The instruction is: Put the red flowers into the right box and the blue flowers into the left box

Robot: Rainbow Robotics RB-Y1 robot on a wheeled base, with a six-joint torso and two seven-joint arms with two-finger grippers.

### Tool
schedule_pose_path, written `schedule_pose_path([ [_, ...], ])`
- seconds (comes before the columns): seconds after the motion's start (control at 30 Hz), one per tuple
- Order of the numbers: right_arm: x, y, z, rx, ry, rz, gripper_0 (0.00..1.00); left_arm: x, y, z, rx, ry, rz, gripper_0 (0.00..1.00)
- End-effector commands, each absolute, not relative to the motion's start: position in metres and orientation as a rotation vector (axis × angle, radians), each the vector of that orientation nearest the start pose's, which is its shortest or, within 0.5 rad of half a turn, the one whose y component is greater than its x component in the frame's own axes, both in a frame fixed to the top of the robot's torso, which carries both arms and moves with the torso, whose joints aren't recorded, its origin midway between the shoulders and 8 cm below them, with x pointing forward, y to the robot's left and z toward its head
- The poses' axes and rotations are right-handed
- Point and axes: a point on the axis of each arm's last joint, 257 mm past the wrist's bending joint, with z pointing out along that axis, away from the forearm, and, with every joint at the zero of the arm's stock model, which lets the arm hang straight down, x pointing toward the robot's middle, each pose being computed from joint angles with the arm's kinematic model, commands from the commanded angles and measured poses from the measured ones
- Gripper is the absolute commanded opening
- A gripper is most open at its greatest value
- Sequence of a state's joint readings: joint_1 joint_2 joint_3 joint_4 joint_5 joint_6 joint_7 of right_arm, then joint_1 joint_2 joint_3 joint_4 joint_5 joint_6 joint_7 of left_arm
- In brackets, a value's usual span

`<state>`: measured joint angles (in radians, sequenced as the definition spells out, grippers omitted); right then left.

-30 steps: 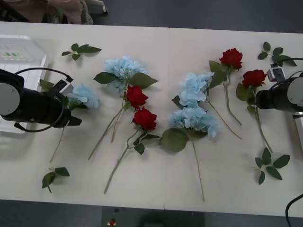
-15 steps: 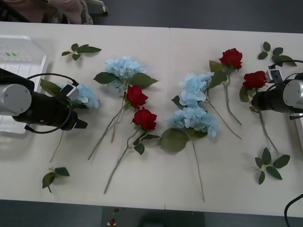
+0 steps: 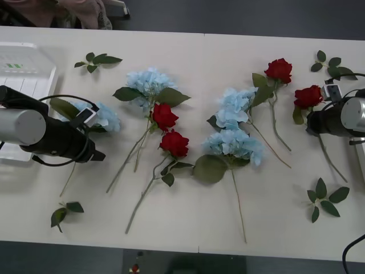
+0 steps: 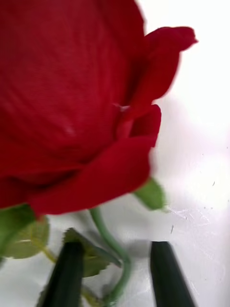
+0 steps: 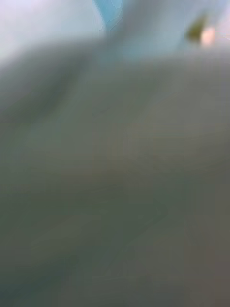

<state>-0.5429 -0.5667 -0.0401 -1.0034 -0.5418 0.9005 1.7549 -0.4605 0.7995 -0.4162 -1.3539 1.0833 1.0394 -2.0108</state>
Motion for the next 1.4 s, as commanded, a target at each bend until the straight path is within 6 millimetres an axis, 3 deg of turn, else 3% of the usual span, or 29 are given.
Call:
schedule_pose_path([
  [0.03, 0.595, -0.406, -0.304, -0.012, 2.416, -0.078, 0.0, 0.519, 0.275, -0.31, 0.875, 2.419, -0.143, 0.88],
  [0.17, 0.595, -0.406, -0.304, -0.012, 2.416, -0.078, 0.0, 0.52, 0.276, -0.31, 0.876, 2.418, -0.132, 0.54],
  [0.27, 0.596, -0.405, -0.304, -0.008, 2.412, -0.073, 0.0, 0.52, 0.277, -0.311, 0.875, 2.419, -0.128, 0.16],
  [0.33, 0.595, -0.407, -0.303, -0.001, 2.414, -0.071, 0.0, 0.52, 0.277, -0.311, 0.875, 2.418, -0.125, 0.03],
  [0.5, 0.597, -0.415, -0.279, -0.006, 2.398, -0.076, 0.0, 0.521, 0.28, -0.311, 0.875, 2.421, -0.115, 0.0],
  [0.8, 0.572, -0.421, -0.194, -0.001, 2.434, -0.029, 0.0, 0.527, 0.282, -0.306, 0.877, 2.403, -0.092, 0.0],
  [0.97, 0.561, -0.421, -0.179, 0.008, 2.446, 0.006, 0.0, 0.54, 0.29, -0.285, 0.873, 2.367, -0.056, 0.0],
  [1.03, 0.563, -0.421, -0.178, 0.008, 2.438, 0.008, 0.0, 0.548, 0.291, -0.267, 0.875, 2.336, -0.044, 0.0],
  [1.07, 0.563, -0.421, -0.177, 0.008, 2.436, 0.006, 0.05, 0.55, 0.294, -0.259, 0.878, 2.325, -0.036, 0.0],
  [1.13, 0.564, -0.422, -0.177, 0.009, 2.432, 0.003, 0.75, 0.552, 0.297, -0.239, 0.89, 2.306, -0.021, 0.0],
  [1.17, 0.564, -0.422, -0.176, 0.015, 2.432, 0.003, 0.98, 0.553, 0.299, -0.229, 0.894, 2.3, -0.014, 0.0],
  [1.3, 0.563, -0.422, -0.179, 0.013, 2.438, 0.003, 1.0, 0.546, 0.326, -0.172, 0.9, 2.294, 0.039, 0.0],
  [1.4, 0.563, -0.422, -0.183, 0.017, 2.447, 0.005, 1.0, 0.538, 0.35, -0.142, 0.885, 2.31, 0.083, 0.0],
])
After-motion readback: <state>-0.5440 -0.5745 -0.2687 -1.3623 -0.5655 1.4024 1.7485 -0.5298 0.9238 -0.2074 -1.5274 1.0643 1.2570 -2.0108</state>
